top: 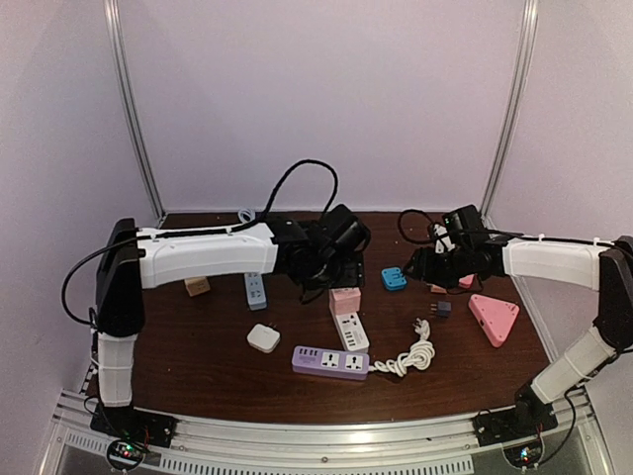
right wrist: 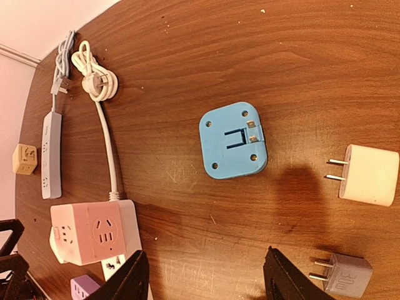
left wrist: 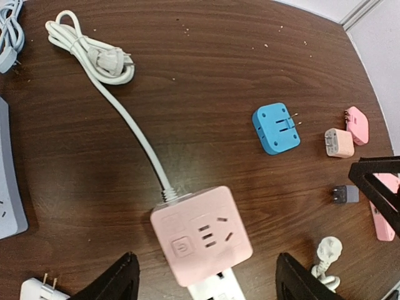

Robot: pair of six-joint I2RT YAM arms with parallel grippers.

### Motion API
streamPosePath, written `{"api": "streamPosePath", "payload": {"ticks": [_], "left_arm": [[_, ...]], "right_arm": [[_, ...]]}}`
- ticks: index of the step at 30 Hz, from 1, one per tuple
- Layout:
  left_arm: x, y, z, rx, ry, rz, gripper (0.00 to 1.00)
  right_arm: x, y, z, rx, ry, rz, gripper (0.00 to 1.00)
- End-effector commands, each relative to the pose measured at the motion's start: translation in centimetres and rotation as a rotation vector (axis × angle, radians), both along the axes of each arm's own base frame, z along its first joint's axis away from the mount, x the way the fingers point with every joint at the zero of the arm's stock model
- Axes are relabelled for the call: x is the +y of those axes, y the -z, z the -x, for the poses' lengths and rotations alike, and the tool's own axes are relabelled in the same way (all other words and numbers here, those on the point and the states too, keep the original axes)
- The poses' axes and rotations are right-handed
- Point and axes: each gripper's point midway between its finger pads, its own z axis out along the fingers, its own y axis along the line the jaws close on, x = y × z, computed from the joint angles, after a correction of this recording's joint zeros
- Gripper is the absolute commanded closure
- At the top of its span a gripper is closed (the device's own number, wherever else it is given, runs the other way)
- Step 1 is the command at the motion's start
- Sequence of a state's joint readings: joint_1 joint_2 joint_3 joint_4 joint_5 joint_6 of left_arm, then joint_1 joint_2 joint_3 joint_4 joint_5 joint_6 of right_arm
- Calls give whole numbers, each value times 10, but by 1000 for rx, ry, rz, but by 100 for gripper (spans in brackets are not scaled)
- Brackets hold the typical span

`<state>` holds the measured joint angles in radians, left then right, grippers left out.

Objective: Pull the plug off the socket

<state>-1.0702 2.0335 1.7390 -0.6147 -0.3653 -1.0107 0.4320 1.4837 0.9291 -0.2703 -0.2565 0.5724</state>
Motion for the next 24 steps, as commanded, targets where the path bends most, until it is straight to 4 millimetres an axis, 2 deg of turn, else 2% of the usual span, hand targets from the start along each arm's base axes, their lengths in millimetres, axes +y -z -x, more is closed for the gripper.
{"api": "streamPosePath", "payload": {"ticks": [1, 4, 8, 17, 21, 24], "left_arm": [[-2, 21, 2, 18, -106, -125, 24], [0, 29, 1, -2, -171, -157, 24], [-3, 39, -1, -14, -180, -191, 17], [-23, 56, -11, -35, -179, -223, 13], [-18, 67, -20, -13, -213, -220, 12], [-13, 68, -27, -10, -234, -216, 15]], "right_arm": [[2, -12, 0, -46, -31, -86, 36], [-1, -15, 5, -50, -48, -101, 36], [-4, -16, 9, -54, -63, -107, 36], [-6, -23, 12, -59, -80, -122, 36], [-6, -26, 14, -62, -83, -122, 36], [-6, -26, 15, -59, -87, -123, 36]]}}
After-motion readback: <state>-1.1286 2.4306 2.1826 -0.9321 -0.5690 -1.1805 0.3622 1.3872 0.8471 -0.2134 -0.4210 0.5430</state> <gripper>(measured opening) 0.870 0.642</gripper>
